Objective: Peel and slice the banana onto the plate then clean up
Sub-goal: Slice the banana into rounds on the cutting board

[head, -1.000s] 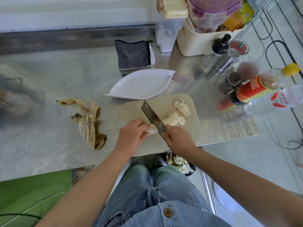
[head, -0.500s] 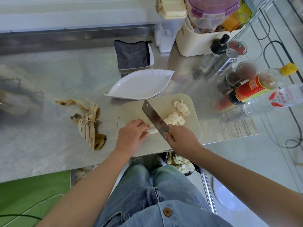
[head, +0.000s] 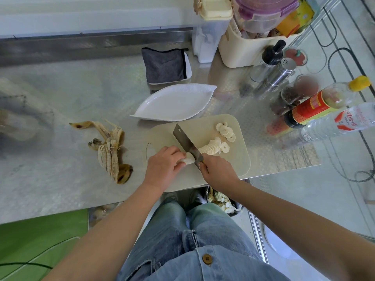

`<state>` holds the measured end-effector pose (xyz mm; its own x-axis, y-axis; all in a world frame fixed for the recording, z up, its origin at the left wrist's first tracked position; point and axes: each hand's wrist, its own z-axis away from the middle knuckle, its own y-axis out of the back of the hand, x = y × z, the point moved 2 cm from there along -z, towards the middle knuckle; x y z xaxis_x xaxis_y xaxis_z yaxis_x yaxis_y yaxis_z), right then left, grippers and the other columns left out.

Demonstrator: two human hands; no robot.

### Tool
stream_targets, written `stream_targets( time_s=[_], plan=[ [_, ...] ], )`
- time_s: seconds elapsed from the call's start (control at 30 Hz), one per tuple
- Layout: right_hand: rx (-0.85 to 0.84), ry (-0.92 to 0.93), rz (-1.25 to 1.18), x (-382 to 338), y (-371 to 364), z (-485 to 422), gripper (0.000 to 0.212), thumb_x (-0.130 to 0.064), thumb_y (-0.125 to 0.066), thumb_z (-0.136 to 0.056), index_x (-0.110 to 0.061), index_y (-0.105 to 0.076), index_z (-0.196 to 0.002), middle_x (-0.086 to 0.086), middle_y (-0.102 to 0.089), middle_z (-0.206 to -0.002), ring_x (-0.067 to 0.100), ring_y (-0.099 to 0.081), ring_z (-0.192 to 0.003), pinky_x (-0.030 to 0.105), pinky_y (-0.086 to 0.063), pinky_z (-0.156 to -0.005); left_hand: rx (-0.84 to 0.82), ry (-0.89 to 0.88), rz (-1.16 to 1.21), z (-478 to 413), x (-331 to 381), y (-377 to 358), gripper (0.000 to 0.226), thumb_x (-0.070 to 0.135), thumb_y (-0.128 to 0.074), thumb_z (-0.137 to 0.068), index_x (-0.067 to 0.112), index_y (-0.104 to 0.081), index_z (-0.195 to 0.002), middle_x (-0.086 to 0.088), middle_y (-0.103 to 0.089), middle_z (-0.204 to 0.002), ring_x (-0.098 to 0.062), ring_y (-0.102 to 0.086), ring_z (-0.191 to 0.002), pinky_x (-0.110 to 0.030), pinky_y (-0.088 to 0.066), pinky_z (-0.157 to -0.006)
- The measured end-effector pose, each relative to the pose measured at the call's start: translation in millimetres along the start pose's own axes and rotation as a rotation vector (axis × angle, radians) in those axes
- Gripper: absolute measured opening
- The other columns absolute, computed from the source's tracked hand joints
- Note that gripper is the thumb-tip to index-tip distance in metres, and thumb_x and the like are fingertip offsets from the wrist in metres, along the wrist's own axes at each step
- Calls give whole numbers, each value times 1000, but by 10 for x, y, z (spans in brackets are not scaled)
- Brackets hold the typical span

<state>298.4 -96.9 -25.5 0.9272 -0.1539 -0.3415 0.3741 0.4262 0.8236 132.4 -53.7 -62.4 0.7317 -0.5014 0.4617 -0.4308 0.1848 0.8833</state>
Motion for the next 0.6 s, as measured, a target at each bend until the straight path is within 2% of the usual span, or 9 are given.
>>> stream_targets(
  time_s=[0.17, 0.27, 0.4, 0.6],
  plan=[
    [55, 33, -58, 20, 73, 42, 14, -22, -39, -97, -15, -45, -87, 2, -49, -74, 22, -47, -69, 31, -35, -61, 7, -4, 0, 3, 6, 18, 22, 23, -81, -71, 19, -70, -91, 4, -64, -90, -19, -59, -78, -33, -50, -48],
    [90, 43, -75, 68, 136, 101, 15, -22, -41, -96, -12, -51, -91, 3, -51, -71, 23, -49, -66, 31, -35, -58, 11, -4, -1, -1, 15, 23, 23, 22, -82, -70, 19, -71, -89, 3, -64, -89, -19, -59, -78, -32, -50, -48],
    [65, 48, -57, 90, 170, 145, 16, -23, -41, -96, -15, -41, -82, 3, -48, -70, 24, -47, -65, 31, -33, -58, 12, -8, -9, -1, 11, 20, 24, 22, -84, -68, 19, -71, -88, 3, -65, -88, -19, -60, -77, -30, -49, -46],
    [79, 47, -75, 85, 199, 168, 17, -23, -41, -96, -15, -42, -81, 4, -50, -70, 25, -48, -65, 31, -33, -57, 1, -2, -9, -3, 9, 11, 25, 23, -83, -69, 18, -70, -90, 2, -65, -90, -19, -60, -79, -33, -52, -50]
  ],
)
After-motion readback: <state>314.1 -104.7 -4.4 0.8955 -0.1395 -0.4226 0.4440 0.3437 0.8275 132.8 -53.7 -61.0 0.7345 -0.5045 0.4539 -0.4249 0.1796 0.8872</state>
